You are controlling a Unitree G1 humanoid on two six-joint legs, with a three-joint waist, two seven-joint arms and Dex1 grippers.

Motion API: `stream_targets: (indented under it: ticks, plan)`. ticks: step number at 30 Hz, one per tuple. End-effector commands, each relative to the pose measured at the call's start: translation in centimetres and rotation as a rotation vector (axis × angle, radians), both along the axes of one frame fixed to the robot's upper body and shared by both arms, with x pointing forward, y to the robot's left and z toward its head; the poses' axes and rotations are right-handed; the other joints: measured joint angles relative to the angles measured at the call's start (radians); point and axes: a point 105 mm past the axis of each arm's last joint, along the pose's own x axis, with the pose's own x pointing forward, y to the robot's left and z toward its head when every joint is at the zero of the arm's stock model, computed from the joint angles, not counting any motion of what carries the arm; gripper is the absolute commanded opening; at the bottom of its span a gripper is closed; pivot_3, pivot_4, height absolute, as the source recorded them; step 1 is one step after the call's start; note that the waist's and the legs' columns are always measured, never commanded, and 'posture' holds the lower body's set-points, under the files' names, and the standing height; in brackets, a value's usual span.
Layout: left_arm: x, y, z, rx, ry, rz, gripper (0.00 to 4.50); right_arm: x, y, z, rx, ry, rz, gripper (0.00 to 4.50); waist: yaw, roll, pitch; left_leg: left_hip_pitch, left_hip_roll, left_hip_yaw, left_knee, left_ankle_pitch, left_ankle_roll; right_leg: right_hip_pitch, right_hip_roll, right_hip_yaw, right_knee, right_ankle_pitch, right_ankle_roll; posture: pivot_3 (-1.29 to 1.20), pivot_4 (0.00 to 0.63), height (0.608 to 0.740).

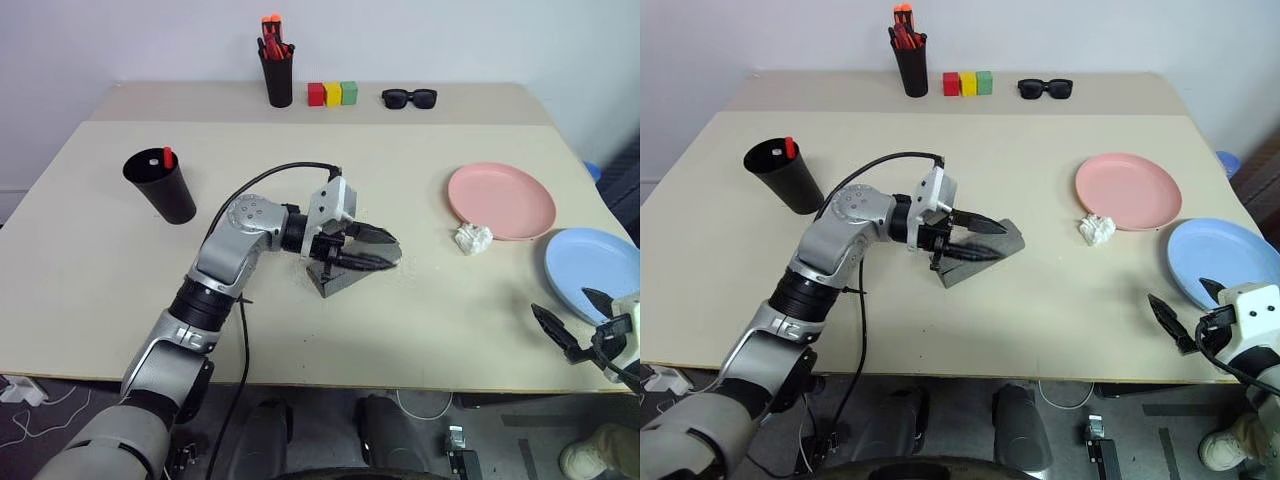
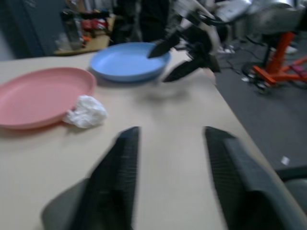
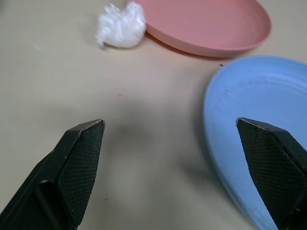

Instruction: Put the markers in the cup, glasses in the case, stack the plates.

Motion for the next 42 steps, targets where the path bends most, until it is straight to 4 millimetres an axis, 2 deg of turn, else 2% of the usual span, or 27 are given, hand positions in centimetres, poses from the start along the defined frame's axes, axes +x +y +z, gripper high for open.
stream_targets:
  ticks: [1, 2, 3, 14, 30, 33, 37, 39, 40, 42]
  plan:
    - [-0.7, 0.0, 1.0, -0.004, -0.026, -0.057, 3.96, 0.7, -0.2, 0.7, -0.04, -0.019, -0.034, 4.5, 0.0, 0.0, 0.0, 0.0, 0.0, 0.0, 0.0, 0.0, 0.0, 0.0, 0.0, 0.0, 0.0, 0.0, 0.0, 0.0, 0.15, 0.74]
    - [-0.8, 0.1, 0.9, 0.006, -0.026, -0.064, 4.42, 1.0, -0.3, 0.6, -0.043, -0.012, -0.048, 4.5, 0.0, 0.0, 0.0, 0.0, 0.0, 0.0, 0.0, 0.0, 0.0, 0.0, 0.0, 0.0, 0.0, 0.0, 0.0, 0.0, 0.15, 0.74]
    - [-0.8, 0.2, 0.7, 0.016, -0.037, -0.068, 4.47, 1.3, -0.2, 0.5, -0.048, -0.009, -0.057, 4.5, 0.0, 0.0, 0.0, 0.0, 0.0, 0.0, 0.0, 0.0, 0.0, 0.0, 0.0, 0.0, 0.0, 0.0, 0.0, 0.0, 0.15, 0.74]
    - [-1.0, 0.4, 0.4, 0.054, -0.098, -0.086, 4.47, 3.4, -0.5, 0.0, -0.022, 0.049, -0.116, 4.5, 0.003, 0.0, 0.0, 0.0, 0.0, 0.0, 0.0, 0.0, 0.0, 0.0, 0.0, 0.0, -0.001, 0.0, 0.0, 0.0, 0.15, 0.74]
    - [-0.5, 0.3, -0.1, 0.052, -0.108, -0.008, 4.47, 4.7, -1.4, -0.3, -0.032, 0.081, -0.15, 4.5, 0.001, 0.0, 0.0, 0.0, 0.0, 0.0, 0.0, 0.0, 0.0, 0.0, 0.0, 0.0, -0.001, 0.0, 0.0, 0.0, 0.15, 0.74]
    - [-0.5, 0.3, 0.0, 0.05, -0.107, -0.006, 4.5, 4.8, -1.7, -0.5, -0.034, 0.089, -0.165, 3.66, 0.001, 0.0, 0.0, 0.0, 0.0, 0.0, 0.0, 0.0, 0.0, 0.0, 0.0, 0.0, -0.001, 0.0, 0.0, 0.0, 0.15, 0.74]
    - [-0.5, 0.3, 0.0, 0.048, -0.105, -0.005, 4.5, 4.8, -2.0, -0.9, -0.036, 0.106, -0.179, 1.65, 0.0, 0.0, 0.0, 0.0, 0.0, 0.0, 0.0, 0.0, 0.0, 0.0, 0.0, 0.0, -0.001, 0.0, 0.0, 0.0, 0.15, 0.74]
    - [-0.5, 0.3, 0.1, 0.047, -0.104, -0.004, 4.5, 4.9, -2.2, -1.0, -0.04, 0.107, -0.187, 0.49, 0.0, 0.0, 0.0, 0.0, 0.0, 0.0, 0.0, 0.0, 0.0, 0.0, 0.0, 0.0, -0.001, 0.0, 0.0, 0.0, 0.15, 0.74]
    - [-0.6, 0.3, 0.1, 0.046, -0.104, -0.003, 4.5, 4.9, -2.2, -1.0, -0.044, 0.105, -0.189, 0.07, -0.002, 0.0, 0.0, 0.0, 0.0, 0.0, 0.0, 0.0, 0.0, 0.0, 0.0, 0.0, -0.001, 0.0, 0.0, 0.0, 0.15, 0.74]
    - [-0.6, 0.2, 0.1, 0.046, -0.104, -0.001, 4.5, 5.0, -2.3, -0.9, -0.065, 0.099, -0.188, 0.07, 0.0, 0.0, 0.0, 0.0, 0.0, 0.0, 0.0, 0.0, 0.0, 0.001, 0.0, 0.0, -0.001, 0.0, 0.0, 0.0, 0.15, 0.74]
